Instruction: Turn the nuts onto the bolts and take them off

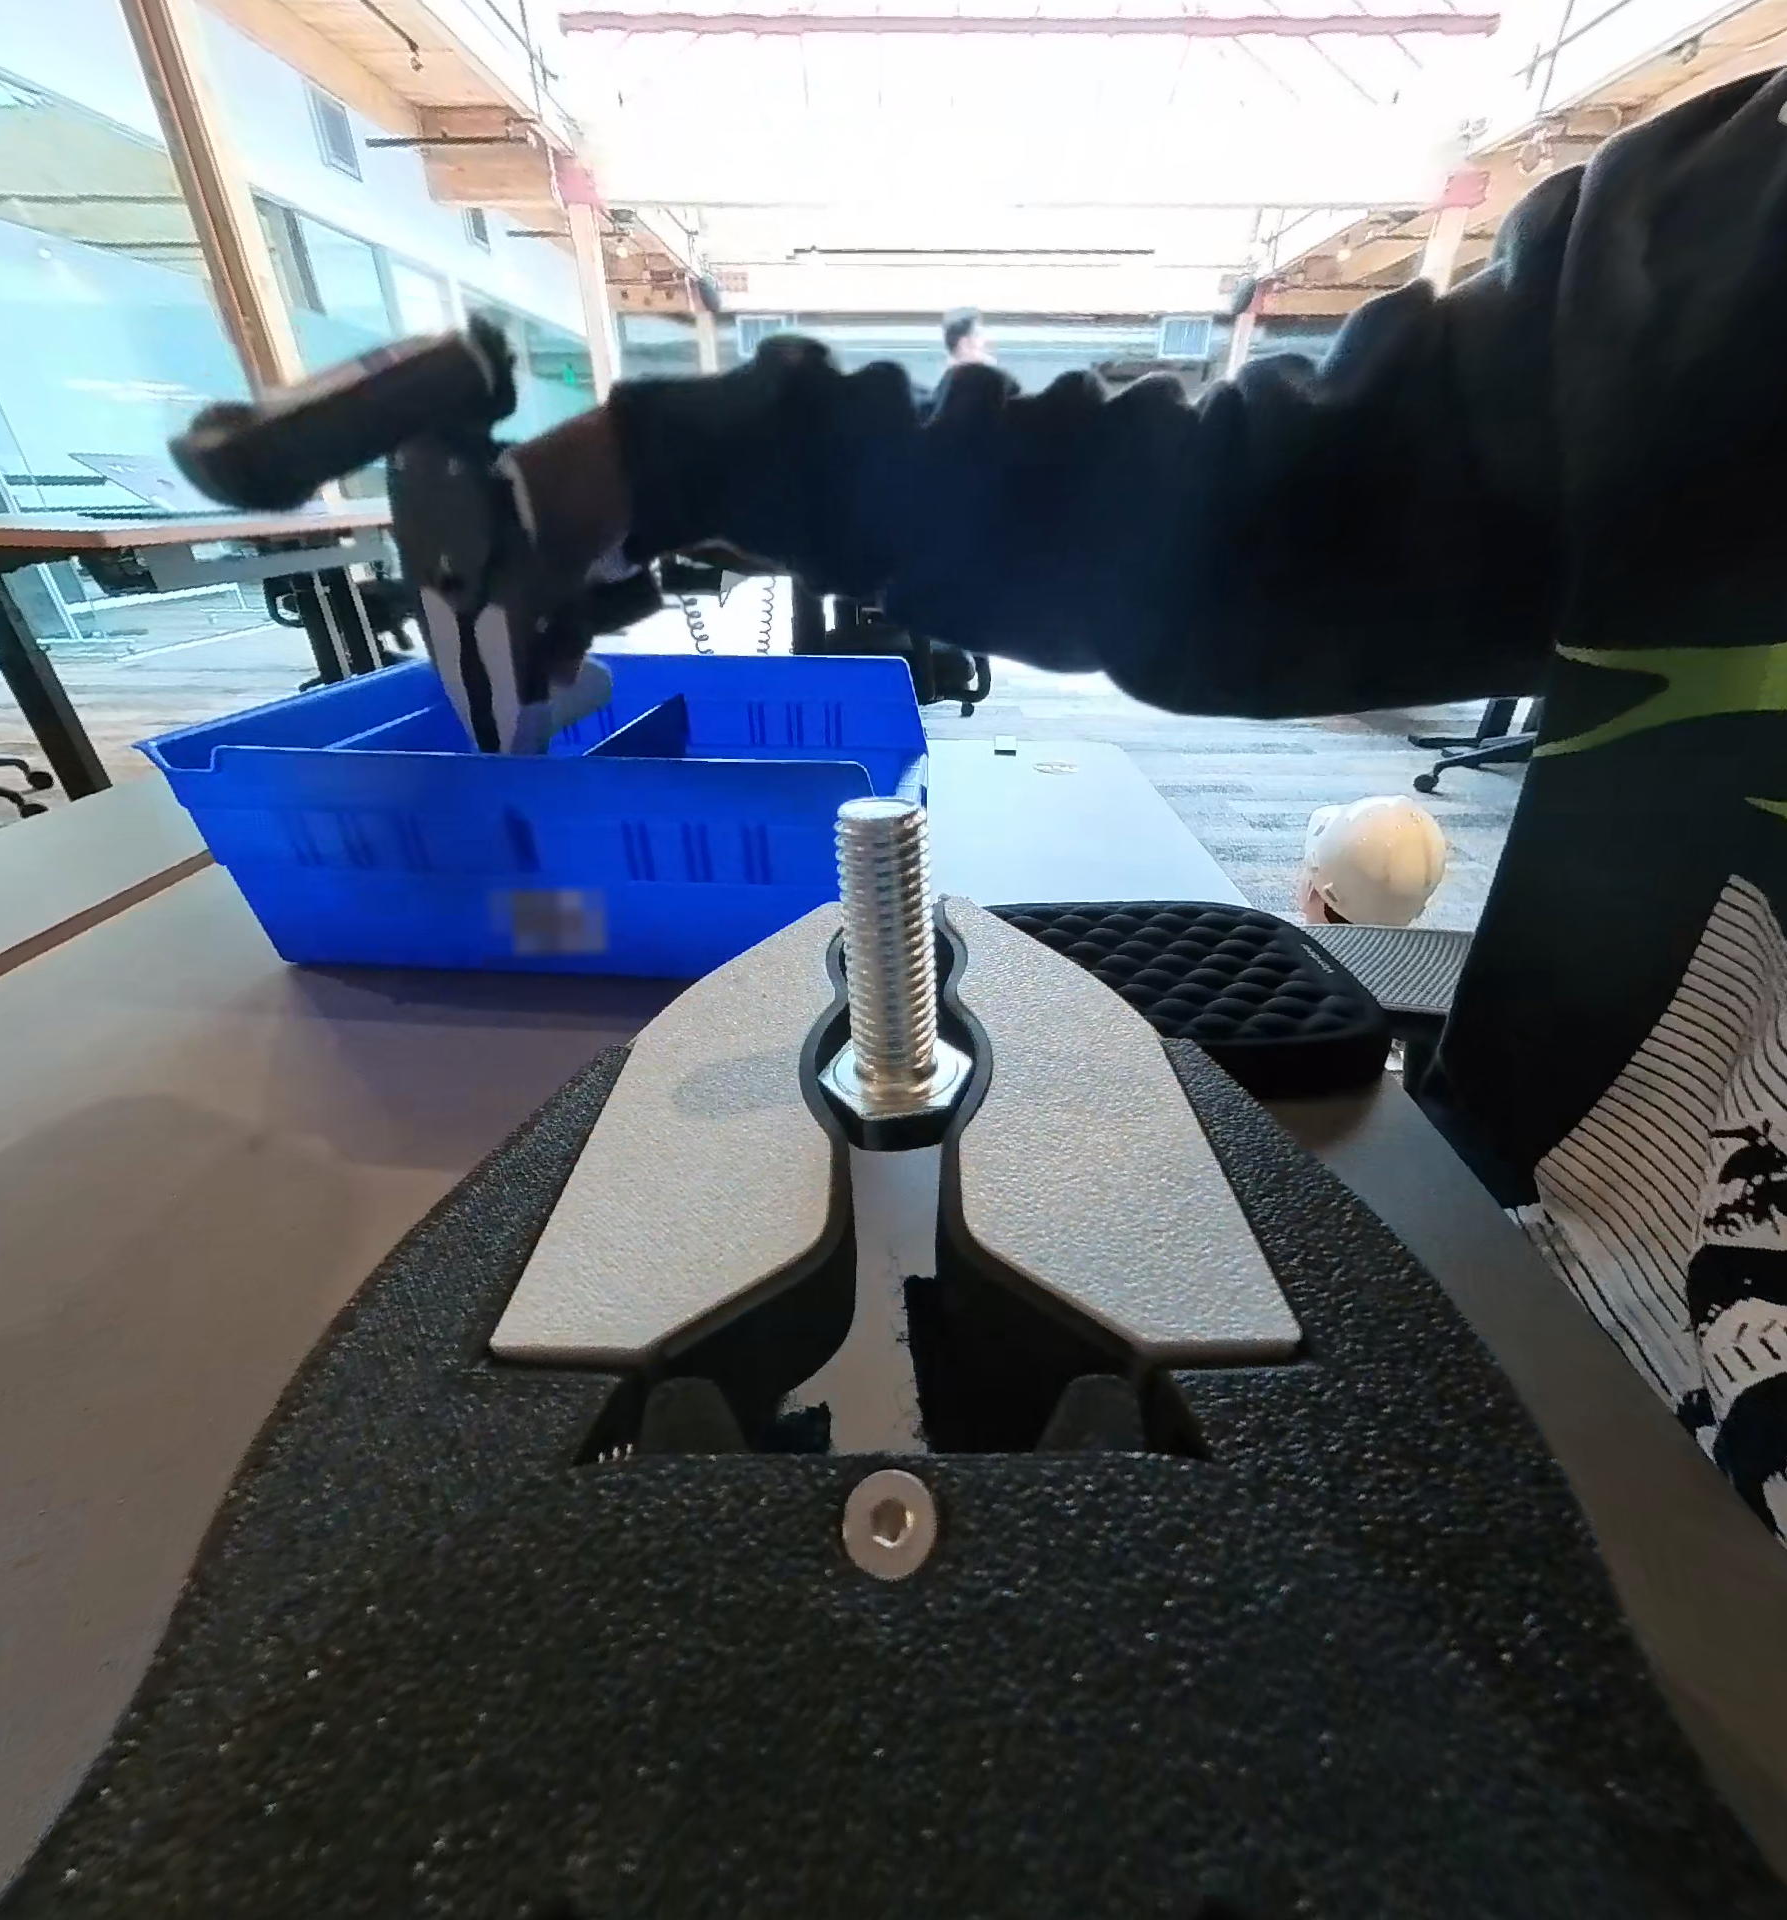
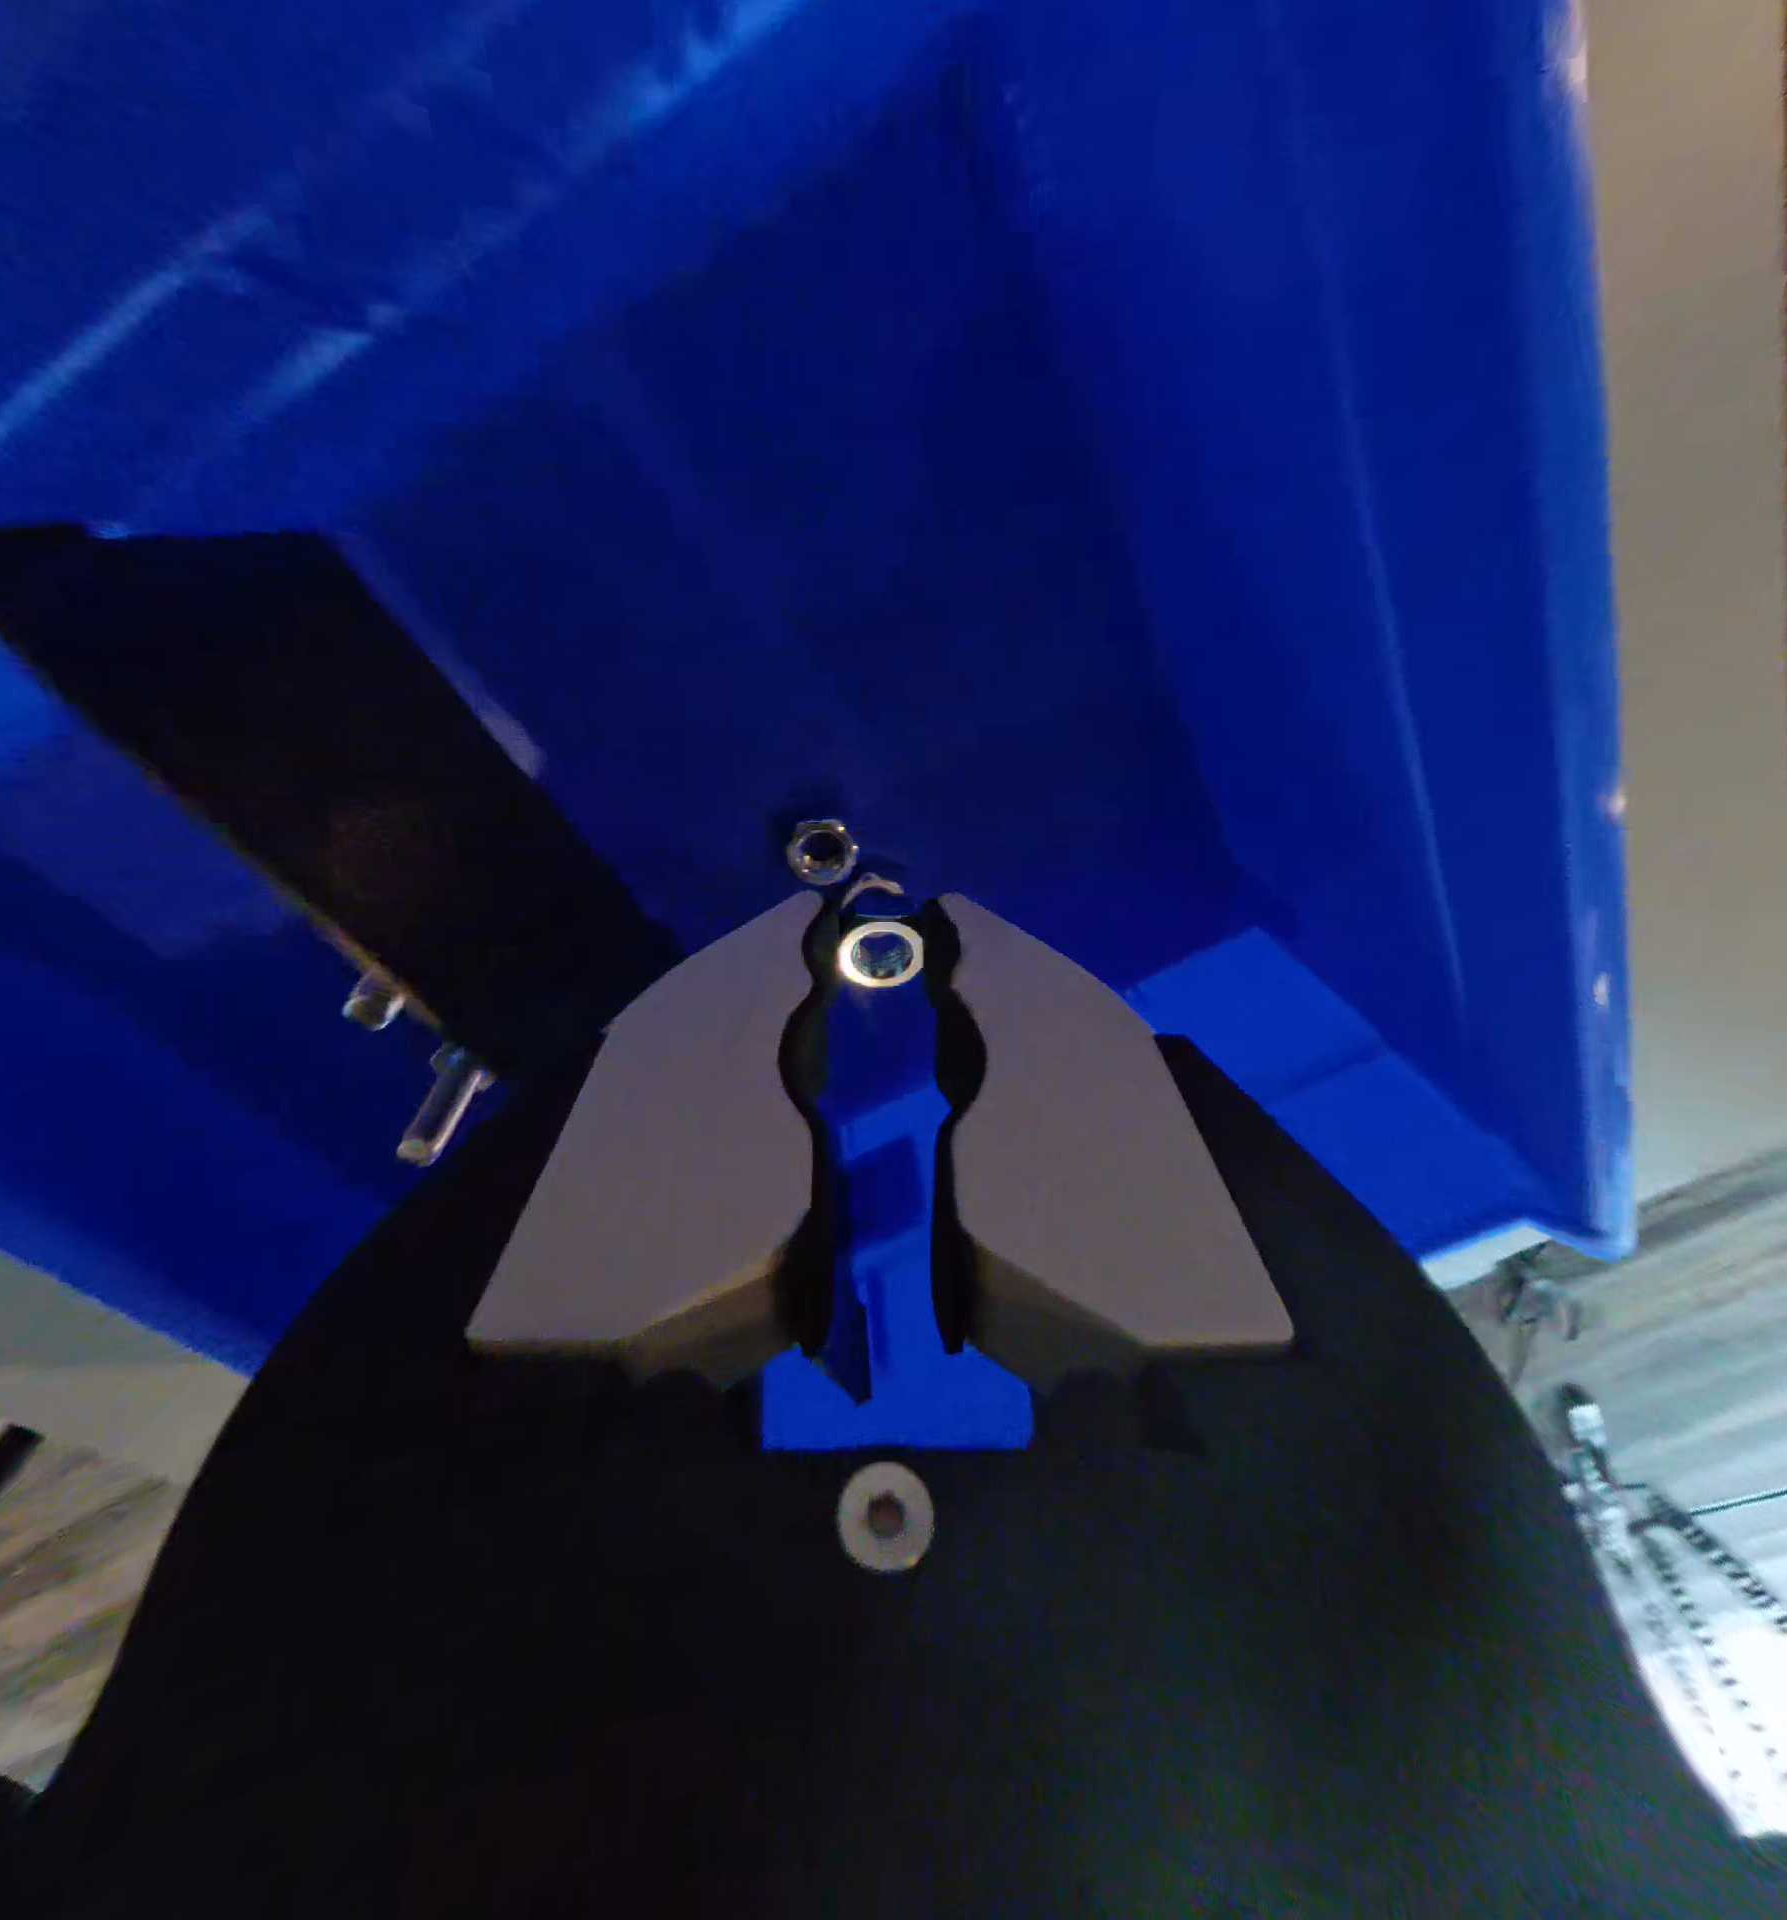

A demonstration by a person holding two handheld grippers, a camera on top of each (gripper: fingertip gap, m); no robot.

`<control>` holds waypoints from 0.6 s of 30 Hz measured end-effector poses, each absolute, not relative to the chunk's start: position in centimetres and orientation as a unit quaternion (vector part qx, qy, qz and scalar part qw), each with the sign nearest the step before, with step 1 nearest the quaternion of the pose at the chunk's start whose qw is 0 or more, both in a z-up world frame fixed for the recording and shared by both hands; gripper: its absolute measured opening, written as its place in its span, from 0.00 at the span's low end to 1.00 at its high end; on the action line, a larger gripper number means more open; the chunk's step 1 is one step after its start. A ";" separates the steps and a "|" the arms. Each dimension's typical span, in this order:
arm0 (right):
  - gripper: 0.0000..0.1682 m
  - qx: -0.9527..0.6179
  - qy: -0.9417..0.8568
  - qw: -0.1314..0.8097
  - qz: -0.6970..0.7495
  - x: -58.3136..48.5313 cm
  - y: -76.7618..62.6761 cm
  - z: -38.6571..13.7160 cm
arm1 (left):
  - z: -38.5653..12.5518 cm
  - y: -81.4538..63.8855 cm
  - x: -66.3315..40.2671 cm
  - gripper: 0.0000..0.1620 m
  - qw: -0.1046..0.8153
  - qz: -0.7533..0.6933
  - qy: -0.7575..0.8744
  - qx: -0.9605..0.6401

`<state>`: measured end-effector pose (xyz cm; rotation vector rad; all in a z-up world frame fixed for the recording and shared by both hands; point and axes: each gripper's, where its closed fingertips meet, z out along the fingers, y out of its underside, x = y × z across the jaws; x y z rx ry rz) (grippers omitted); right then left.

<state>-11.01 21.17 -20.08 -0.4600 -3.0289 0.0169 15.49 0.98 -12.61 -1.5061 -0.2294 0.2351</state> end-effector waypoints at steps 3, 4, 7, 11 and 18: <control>0.09 -0.191 -0.981 0.027 -0.001 -12.0 21.8 -21.7 | -12.6 1.0 15.5 0.07 0.718 0.105 -0.104 -0.681; 0.09 -0.200 -0.979 0.024 -0.003 -12.2 21.9 -22.2 | -12.6 1.0 15.5 0.07 0.718 0.105 -0.104 -0.681; 0.09 -0.210 -0.977 0.017 -0.010 -12.4 22.3 -23.2 | -12.6 0.9 15.5 0.07 0.718 0.105 -0.105 -0.680; 0.09 -0.213 -0.977 0.013 -0.009 -12.3 22.5 -23.8 | -12.5 0.9 15.5 0.07 0.719 0.104 -0.103 -0.679; 0.18 -0.212 -0.977 0.026 -0.005 -12.2 22.4 -22.4 | -12.5 0.9 15.6 0.07 0.720 0.104 -0.103 -0.678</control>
